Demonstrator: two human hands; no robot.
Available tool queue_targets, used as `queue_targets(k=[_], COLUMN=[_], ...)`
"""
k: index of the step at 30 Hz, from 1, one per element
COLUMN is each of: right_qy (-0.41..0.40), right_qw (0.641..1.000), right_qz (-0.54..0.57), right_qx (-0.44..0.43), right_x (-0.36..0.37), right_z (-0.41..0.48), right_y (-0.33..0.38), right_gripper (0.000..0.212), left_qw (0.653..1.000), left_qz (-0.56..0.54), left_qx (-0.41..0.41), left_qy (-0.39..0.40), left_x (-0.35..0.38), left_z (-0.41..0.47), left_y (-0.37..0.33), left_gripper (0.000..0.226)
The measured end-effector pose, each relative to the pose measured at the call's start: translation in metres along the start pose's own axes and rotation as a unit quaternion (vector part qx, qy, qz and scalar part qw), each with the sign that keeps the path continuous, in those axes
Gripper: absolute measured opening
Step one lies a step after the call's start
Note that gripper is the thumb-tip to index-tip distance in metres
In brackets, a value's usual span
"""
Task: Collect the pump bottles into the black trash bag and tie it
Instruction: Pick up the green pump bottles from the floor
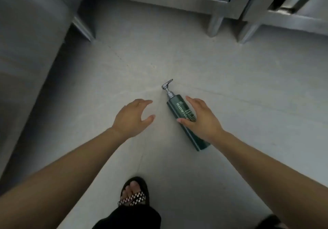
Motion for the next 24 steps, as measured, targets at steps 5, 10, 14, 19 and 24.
queue_targets(k=[5, 10, 14, 19, 24], right_qy=[-0.03, -0.033, -0.034, -0.038, -0.014], right_qw=[0.999, 0.993, 0.995, 0.997, 0.999], right_qz=[-0.038, -0.11, -0.096, -0.055, -0.027], right_qx=[-0.005, -0.002, 0.008, 0.03, 0.043], right_x=[0.031, 0.036, 0.042, 0.044, 0.047], right_z=[0.012, -0.004, 0.001, 0.005, 0.012], right_y=[-0.017, -0.023, -0.03, -0.032, -0.039], right_gripper=[0.076, 0.076, 0.08, 0.084, 0.088], left_qw=[0.999, 0.996, 0.996, 0.994, 0.994], left_qz=[0.026, 0.057, 0.075, 0.092, 0.091], left_qx=[-0.016, -0.013, 0.009, -0.021, -0.036], left_qy=[0.027, 0.07, 0.052, 0.054, 0.041], left_x=[0.049, 0.074, 0.085, 0.1, 0.104], left_z=[0.006, -0.007, -0.003, -0.006, -0.005], left_y=[0.039, 0.057, 0.06, 0.061, 0.059], left_gripper=[0.061, 0.066, 0.067, 0.073, 0.074])
Point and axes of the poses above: each hand's wrist, its own z-axis towards the middle knuckle, its own x-axis out of the palm, y = z × x, the point moved 9 cm from there along z, towards the middle knuckle, and after that the axes turned 1 degree about x, right-handed, at the moved point
